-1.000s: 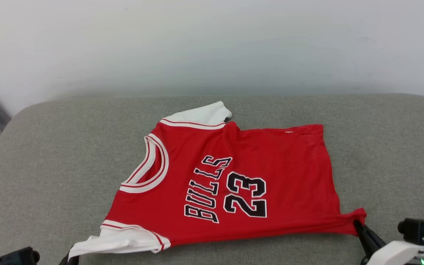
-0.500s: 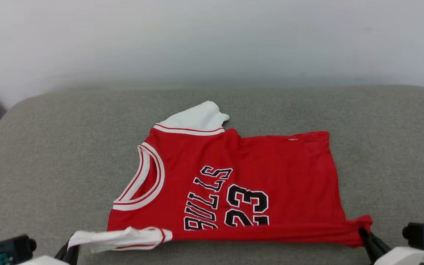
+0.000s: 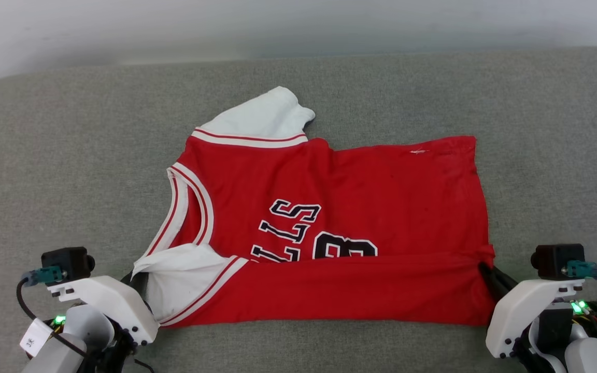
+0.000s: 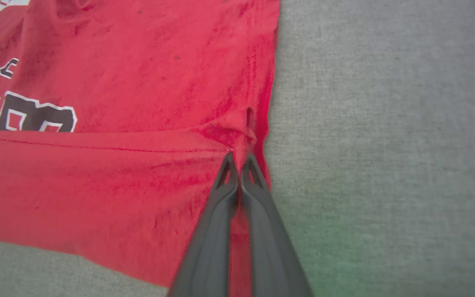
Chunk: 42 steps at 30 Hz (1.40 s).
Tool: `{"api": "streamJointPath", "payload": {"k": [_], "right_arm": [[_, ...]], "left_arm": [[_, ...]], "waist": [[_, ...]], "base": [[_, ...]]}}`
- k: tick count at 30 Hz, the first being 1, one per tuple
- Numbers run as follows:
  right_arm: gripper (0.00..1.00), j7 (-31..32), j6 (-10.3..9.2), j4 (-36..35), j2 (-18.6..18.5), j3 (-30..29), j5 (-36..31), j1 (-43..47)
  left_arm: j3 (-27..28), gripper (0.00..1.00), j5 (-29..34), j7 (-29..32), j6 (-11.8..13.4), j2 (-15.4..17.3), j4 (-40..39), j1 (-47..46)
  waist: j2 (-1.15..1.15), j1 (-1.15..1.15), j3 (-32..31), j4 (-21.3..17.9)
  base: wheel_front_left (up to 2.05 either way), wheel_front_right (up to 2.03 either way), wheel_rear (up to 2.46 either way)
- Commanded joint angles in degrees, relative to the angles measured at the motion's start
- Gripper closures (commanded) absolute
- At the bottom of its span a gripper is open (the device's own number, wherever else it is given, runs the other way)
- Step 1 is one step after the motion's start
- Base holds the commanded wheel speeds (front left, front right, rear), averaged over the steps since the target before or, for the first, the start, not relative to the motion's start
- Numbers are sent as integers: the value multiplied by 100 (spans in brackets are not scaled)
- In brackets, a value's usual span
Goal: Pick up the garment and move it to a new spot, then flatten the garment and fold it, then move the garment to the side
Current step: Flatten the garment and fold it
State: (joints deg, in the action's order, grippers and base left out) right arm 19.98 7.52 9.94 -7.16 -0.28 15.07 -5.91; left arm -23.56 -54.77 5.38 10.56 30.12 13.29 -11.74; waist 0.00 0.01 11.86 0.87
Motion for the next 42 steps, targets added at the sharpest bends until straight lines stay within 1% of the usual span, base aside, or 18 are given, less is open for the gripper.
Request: {"api": "streamJointPath", "payload": {"k": [1, 2, 3, 5, 6, 7, 8, 9, 10, 11, 12, 18, 21, 24, 27, 33, 38, 42], "right_arm": [[100, -42, -6, 78, -39, 22, -1, -88], [98, -74, -6, 207, -52, 67, 3, -146], [82, -105, -6, 323, -65, 129, 1, -201], [67, -210, -6, 559, -66, 233, 43, -291], [58, -248, -6, 673, -74, 279, 47, -305], [36, -298, -6, 777, -75, 323, 65, -340], [27, -345, -7, 862, -76, 371, 93, -373], [16, -400, -6, 927, -85, 430, 134, -404], [0, -490, -6, 964, -96, 470, 164, -426], [0, -587, -6, 969, -110, 496, 178, -450], [0, -728, -6, 963, -133, 515, 203, -475], [0, -1608, -5, 641, -110, 433, 212, -382], [0, -1754, -6, 461, -40, 407, 163, -250], [0, -1761, -6, 255, 23, 379, 92, -121], [0, -1727, -5, -18, 113, 326, 6, 8], [0, -1600, -5, -504, 242, 277, -75, 211], [0, -1540, -5, -732, 325, 299, -59, 253], [0, -1538, -5, -787, 370, 275, -23, 235]], "left_arm": [[3, 100, -25, -5, -38, -30, 100, -108], [-12, 100, -60, 16, -96, -94, 296, -183], [-53, 100, -97, 79, -154, -151, 456, -232], [-115, 100, -171, 171, -276, -248, 746, -333], [-173, 100, -189, 246, -342, -291, 876, -358], [-218, 100, -211, 307, -410, -329, 991, -388], [-214, 100, -245, 308, -457, -366, 1090, -425], [-204, 85, -267, 282, -507, -406, 1170, -475], [-215, 65, -305, 291, -563, -433, 1238, -502], [-200, 25, -308, 259, -591, -442, 1291, -521], [-157, 0, -303, 175, -604, -437, 1346, -542], [70, 0, -241, -124, -530, -154, 1284, -458], [136, 0, -236, -85, -413, 10, 969, -329], [164, 0, -233, 101, -238, 311, 606, -71], [105, 0, -229, 519, -132, 678, 106, 154], [14, 0, -555, 1803, 97, 1444, -860, 530], [103, 0, -876, 2290, 292, 1672, -1154, 759], [114, 0, -1010, 2406, 337, 1624, -1065, 796]], "waist": [[0, -1, 148, -39], [0, -1, 181, -48], [0, -1, 212, -59], [0, -1, 255, -83], [0, -1, 266, -89], [0, -1, 276, -94], [0, -1, 287, -99], [0, -1, 292, -106], [0, -1, 283, -115], [0, -1, 269, -128], [0, -1, 236, -138], [0, -1, -97, -158], [0, -1, -341, -191], [0, -1, -554, -226], [0, -1, -681, -254], [0, -1, -633, -410], [0, -1, -369, -635], [0, -1, -134, -788]], "base": [[0, 0, 0], [0, 0, 0], [0, 0, 0], [0, 0, 0], [0, 0, 0], [0, 0, 0], [0, 0, 0], [0, 0, 0], [0, 0, 0], [0, 0, 0], [0, 0, 0], [0, 0, 0], [0, 0, 0], [0, 0, 0], [0, 0, 0], [0, 0, 0], [0, 0, 0], [0, 0, 0]]}}
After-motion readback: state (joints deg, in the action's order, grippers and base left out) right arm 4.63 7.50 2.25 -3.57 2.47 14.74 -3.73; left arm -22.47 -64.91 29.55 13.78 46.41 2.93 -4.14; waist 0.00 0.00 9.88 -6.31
